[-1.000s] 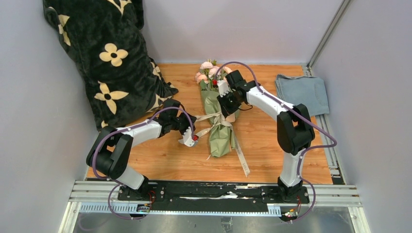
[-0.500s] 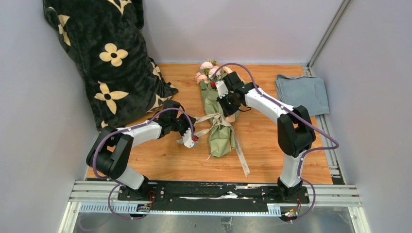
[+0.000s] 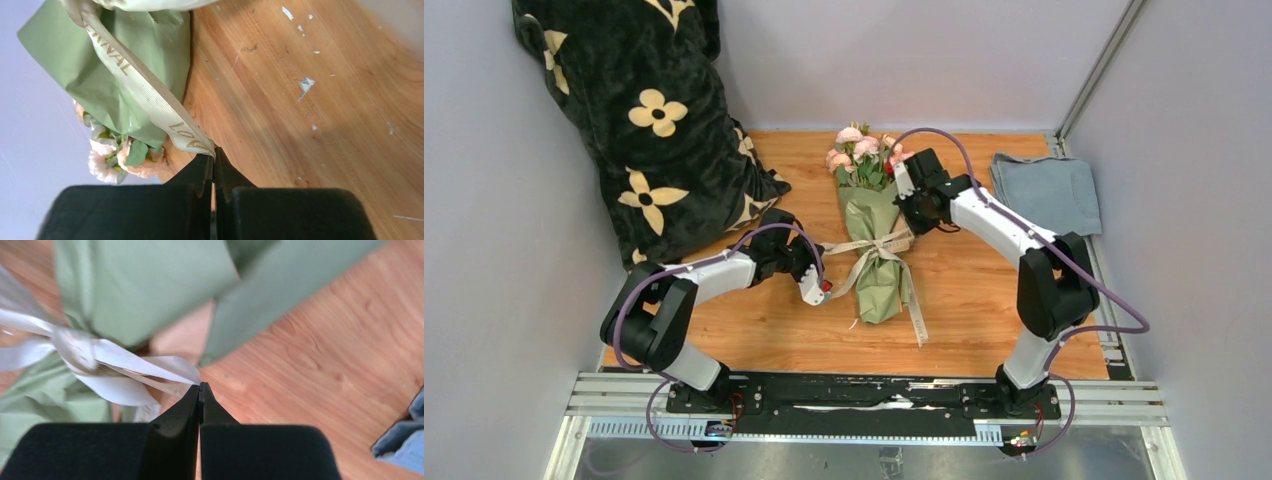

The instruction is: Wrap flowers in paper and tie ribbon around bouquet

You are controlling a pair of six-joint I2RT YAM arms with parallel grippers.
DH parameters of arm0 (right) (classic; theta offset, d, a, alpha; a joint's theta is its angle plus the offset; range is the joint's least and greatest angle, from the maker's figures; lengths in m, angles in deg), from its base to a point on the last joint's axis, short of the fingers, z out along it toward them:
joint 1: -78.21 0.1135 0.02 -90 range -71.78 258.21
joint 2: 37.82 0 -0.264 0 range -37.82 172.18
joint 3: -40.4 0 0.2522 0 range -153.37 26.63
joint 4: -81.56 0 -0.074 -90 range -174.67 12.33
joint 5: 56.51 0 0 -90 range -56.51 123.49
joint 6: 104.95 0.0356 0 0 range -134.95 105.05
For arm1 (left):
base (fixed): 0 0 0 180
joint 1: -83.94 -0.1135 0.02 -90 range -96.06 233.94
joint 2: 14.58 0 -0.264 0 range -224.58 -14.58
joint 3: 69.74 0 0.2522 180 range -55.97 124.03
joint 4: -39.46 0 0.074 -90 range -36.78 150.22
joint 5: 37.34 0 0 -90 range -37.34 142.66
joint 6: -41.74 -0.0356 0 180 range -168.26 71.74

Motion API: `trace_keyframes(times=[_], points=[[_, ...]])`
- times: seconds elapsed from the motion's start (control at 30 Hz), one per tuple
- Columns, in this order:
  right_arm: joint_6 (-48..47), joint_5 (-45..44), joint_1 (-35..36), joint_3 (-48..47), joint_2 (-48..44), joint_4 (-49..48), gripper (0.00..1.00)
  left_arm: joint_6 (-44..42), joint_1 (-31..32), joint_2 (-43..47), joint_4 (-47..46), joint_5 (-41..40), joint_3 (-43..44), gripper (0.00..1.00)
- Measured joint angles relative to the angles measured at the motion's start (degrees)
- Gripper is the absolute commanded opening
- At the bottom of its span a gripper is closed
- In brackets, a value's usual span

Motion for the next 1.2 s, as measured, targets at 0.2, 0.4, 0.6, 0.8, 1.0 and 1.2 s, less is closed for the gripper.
trace_keyframes(times=[0.2,0.4,0.6,0.8,1.0,1.2], points=[[3.3,4.2,-7.6,11.5,-4.2,-3.1,0.00,2.0,0.0,1.4,2.4,-2.9,-1.2,0.00],[8.1,9.6,-13.1,21.8,-6.4,-6.3,0.00,2.1,-0.1,1.6,4.2,-4.7,-3.7,0.00],[11.8,18.1,-19.0,26.7,-9.0,-10.6,0.00,0.7,-1.4,1.5,3.5,-4.2,-3.7,0.00],[13.4,22.2,-21.9,29.0,-9.0,-13.0,0.00,-1.0,-3.9,1.5,3.4,-2.6,-3.7,0.00],[13.6,23.5,-23.3,29.5,-8.9,-13.8,0.00,-1.7,-4.9,1.5,3.6,-2.0,-4.0,0.00],[13.5,23.9,-24.1,29.6,-8.3,-14.0,0.00,-2.1,-5.2,1.5,3.6,-1.4,-5.1,0.00]])
